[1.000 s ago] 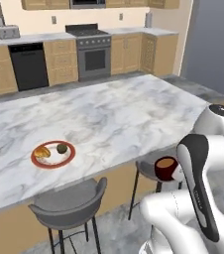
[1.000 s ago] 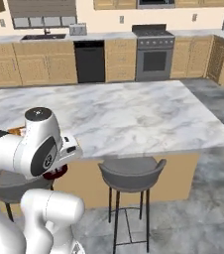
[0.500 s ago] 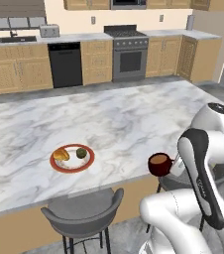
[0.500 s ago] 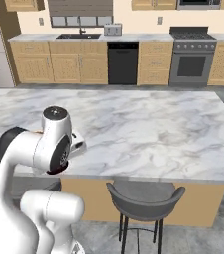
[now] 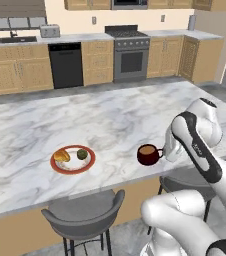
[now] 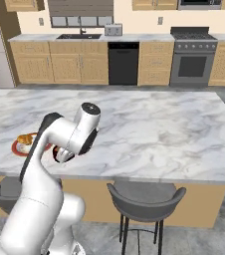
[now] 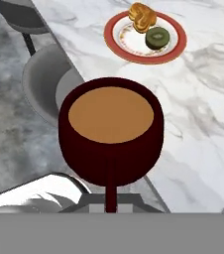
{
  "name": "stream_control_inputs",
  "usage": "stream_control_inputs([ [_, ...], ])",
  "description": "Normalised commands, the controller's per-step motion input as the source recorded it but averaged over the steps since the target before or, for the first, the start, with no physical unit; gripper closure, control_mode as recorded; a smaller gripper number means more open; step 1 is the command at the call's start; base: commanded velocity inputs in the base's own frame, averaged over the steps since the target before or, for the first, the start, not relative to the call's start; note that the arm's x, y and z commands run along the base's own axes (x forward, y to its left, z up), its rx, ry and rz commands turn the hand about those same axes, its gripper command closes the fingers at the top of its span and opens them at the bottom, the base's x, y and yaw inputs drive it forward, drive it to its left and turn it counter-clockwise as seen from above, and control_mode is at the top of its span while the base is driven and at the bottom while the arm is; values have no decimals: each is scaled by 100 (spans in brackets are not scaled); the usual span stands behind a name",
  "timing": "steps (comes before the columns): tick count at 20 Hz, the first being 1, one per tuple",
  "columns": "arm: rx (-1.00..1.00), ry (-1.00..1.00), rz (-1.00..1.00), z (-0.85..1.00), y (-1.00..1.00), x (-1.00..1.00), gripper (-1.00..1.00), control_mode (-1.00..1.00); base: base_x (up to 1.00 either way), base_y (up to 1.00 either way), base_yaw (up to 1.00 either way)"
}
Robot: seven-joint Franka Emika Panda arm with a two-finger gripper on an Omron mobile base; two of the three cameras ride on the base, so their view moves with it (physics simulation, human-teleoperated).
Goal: Pick up the brewed coffee from the coffee machine and place it next to the breakfast plate on the dining counter.
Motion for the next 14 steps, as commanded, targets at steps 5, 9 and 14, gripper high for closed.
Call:
stream_control_inputs([
  [5,0,0,28,-61,25,100,100,-100,0,0,0],
  [9,1,0,18,-43,50,96,100,-100,0,0,0],
  [14,4,0,8,-20,44,83,100,-100,0,0,0],
])
